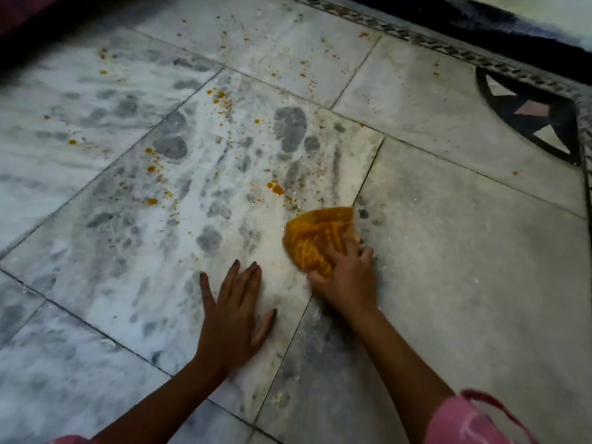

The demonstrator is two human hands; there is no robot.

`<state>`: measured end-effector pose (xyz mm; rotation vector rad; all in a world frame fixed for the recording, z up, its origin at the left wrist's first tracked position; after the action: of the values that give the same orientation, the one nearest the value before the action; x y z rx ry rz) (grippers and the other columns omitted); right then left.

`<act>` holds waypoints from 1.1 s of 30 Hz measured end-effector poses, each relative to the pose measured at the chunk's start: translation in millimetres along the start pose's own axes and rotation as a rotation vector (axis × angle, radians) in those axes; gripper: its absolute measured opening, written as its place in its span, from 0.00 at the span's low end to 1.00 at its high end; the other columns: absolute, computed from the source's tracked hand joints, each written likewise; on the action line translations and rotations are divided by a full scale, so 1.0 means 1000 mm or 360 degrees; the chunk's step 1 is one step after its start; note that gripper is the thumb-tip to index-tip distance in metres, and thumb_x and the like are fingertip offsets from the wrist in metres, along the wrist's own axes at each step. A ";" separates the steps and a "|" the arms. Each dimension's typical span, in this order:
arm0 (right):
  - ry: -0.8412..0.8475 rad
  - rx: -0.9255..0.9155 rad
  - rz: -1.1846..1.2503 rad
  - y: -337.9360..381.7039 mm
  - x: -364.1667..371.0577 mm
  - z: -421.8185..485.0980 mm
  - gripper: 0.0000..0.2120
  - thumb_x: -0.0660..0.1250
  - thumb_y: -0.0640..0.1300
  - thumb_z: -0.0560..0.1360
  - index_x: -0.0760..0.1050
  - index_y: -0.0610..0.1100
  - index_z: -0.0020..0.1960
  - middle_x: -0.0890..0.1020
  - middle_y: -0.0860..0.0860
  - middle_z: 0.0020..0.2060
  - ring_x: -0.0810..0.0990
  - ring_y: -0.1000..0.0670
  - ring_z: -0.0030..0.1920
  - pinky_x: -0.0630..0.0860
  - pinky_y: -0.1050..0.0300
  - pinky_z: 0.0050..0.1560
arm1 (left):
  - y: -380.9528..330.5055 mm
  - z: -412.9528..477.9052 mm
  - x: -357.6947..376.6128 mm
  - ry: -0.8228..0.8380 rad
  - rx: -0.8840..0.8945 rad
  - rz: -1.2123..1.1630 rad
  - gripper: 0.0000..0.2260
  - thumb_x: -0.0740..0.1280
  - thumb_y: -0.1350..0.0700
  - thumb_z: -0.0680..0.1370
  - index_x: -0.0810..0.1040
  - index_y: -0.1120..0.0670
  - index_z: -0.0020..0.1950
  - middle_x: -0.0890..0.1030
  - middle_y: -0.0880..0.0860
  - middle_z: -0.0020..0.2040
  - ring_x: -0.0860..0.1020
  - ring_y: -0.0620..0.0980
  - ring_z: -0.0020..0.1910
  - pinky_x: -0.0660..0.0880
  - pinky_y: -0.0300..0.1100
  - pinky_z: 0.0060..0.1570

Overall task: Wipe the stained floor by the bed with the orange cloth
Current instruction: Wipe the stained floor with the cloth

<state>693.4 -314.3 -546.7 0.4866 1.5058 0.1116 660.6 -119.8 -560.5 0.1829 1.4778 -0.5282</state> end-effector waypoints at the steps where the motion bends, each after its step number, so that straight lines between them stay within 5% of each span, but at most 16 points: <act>1: 0.0055 -0.0215 0.0011 0.012 0.006 -0.024 0.28 0.67 0.60 0.67 0.70 0.60 0.67 0.64 0.48 0.72 0.65 0.38 0.62 0.71 0.46 0.57 | 0.010 -0.004 -0.003 -0.0013 -0.0061 0.0006 0.30 0.48 0.41 0.79 0.71 0.62 0.67 0.74 0.60 0.66 0.65 0.59 0.69 0.41 0.65 0.69; 4: 0.0206 -0.0890 0.0007 0.000 0.000 -0.100 0.30 0.66 0.59 0.62 0.70 0.59 0.65 0.74 0.44 0.64 0.76 0.37 0.54 0.72 0.49 0.51 | 0.038 -0.025 -0.010 -0.0041 -0.0238 0.0025 0.29 0.45 0.44 0.80 0.73 0.62 0.66 0.75 0.60 0.65 0.66 0.59 0.68 0.44 0.65 0.69; 6: 0.0172 -0.1054 -0.0077 -0.037 -0.021 -0.119 0.32 0.68 0.58 0.60 0.69 0.60 0.65 0.77 0.43 0.61 0.79 0.37 0.48 0.74 0.52 0.48 | 0.047 -0.042 -0.012 -0.0052 -0.0293 0.0020 0.29 0.45 0.44 0.81 0.74 0.63 0.65 0.74 0.60 0.65 0.66 0.59 0.68 0.47 0.63 0.69; 10: -0.0142 -0.0381 -0.0162 -0.062 -0.041 -0.058 0.25 0.64 0.58 0.63 0.77 0.57 0.59 0.77 0.43 0.61 0.74 0.37 0.44 0.76 0.50 0.35 | 0.053 -0.054 -0.012 -0.0057 -0.0342 -0.0106 0.28 0.47 0.44 0.81 0.73 0.63 0.66 0.72 0.61 0.67 0.64 0.58 0.69 0.51 0.56 0.70; 12: -0.0223 0.0072 -0.0105 -0.037 -0.024 -0.028 0.23 0.69 0.56 0.65 0.77 0.55 0.60 0.73 0.45 0.66 0.70 0.35 0.54 0.73 0.48 0.46 | 0.054 -0.053 -0.012 -0.0078 -0.0358 -0.0174 0.27 0.48 0.45 0.81 0.73 0.63 0.65 0.72 0.62 0.66 0.65 0.58 0.68 0.55 0.54 0.70; 14: -0.0134 0.0198 0.0010 0.005 -0.002 -0.025 0.26 0.71 0.54 0.66 0.74 0.56 0.63 0.68 0.47 0.70 0.66 0.36 0.61 0.70 0.48 0.55 | 0.055 -0.053 -0.012 -0.0119 -0.0368 -0.0224 0.25 0.50 0.48 0.81 0.74 0.63 0.65 0.73 0.61 0.66 0.67 0.58 0.67 0.58 0.54 0.69; 18: 0.0162 -0.0731 0.0012 0.061 0.025 -0.107 0.28 0.64 0.59 0.61 0.73 0.57 0.61 0.71 0.46 0.65 0.72 0.38 0.52 0.74 0.49 0.42 | 0.065 -0.054 -0.017 -0.0228 -0.0402 -0.0278 0.21 0.55 0.53 0.78 0.75 0.64 0.63 0.75 0.61 0.64 0.71 0.59 0.64 0.64 0.54 0.66; 21: 0.0256 -0.1287 -0.0033 0.018 0.002 -0.145 0.28 0.67 0.56 0.60 0.75 0.57 0.61 0.73 0.47 0.64 0.74 0.43 0.54 0.72 0.53 0.48 | 0.076 -0.057 -0.022 -0.0349 -0.0509 -0.0298 0.19 0.56 0.55 0.77 0.77 0.64 0.61 0.77 0.61 0.62 0.72 0.59 0.62 0.67 0.54 0.64; 23: 0.0119 -0.1186 -0.0116 -0.012 -0.021 -0.120 0.28 0.66 0.56 0.61 0.73 0.58 0.61 0.72 0.47 0.63 0.73 0.41 0.48 0.74 0.54 0.41 | 0.077 -0.059 -0.024 -0.0406 -0.0574 -0.0277 0.19 0.56 0.55 0.76 0.78 0.63 0.60 0.77 0.61 0.61 0.73 0.59 0.62 0.65 0.53 0.65; 25: 0.0015 -0.0767 -0.0211 -0.020 -0.024 -0.073 0.26 0.62 0.59 0.63 0.74 0.57 0.61 0.74 0.44 0.62 0.74 0.38 0.43 0.73 0.53 0.34 | 0.074 -0.058 -0.024 -0.0427 -0.0564 -0.0241 0.18 0.56 0.56 0.76 0.78 0.62 0.60 0.77 0.61 0.62 0.72 0.60 0.62 0.65 0.54 0.66; 29: -0.0039 -0.0204 -0.0186 0.044 0.007 -0.013 0.29 0.62 0.62 0.68 0.71 0.55 0.67 0.66 0.44 0.71 0.67 0.36 0.58 0.71 0.47 0.51 | 0.076 -0.059 -0.024 -0.0453 -0.0595 -0.0272 0.18 0.57 0.56 0.76 0.79 0.61 0.59 0.77 0.59 0.61 0.73 0.59 0.62 0.68 0.54 0.63; 33: 0.0100 -0.0566 0.0023 0.105 0.040 -0.077 0.27 0.64 0.61 0.65 0.71 0.58 0.64 0.68 0.46 0.68 0.69 0.40 0.53 0.74 0.50 0.47 | 0.088 -0.059 -0.027 -0.0472 -0.0486 -0.0220 0.17 0.57 0.59 0.74 0.80 0.61 0.57 0.79 0.58 0.59 0.75 0.57 0.58 0.65 0.52 0.65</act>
<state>645.9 -186.7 -543.8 0.2093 1.5033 0.4018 647.0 -11.8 -557.5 -0.2306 1.2658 -0.4134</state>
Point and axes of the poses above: each hand's wrist, its own z-axis towards the middle knuckle, its own x-axis out of the palm, y = z × x, the point moved 7 cm from there along z, towards the middle knuckle
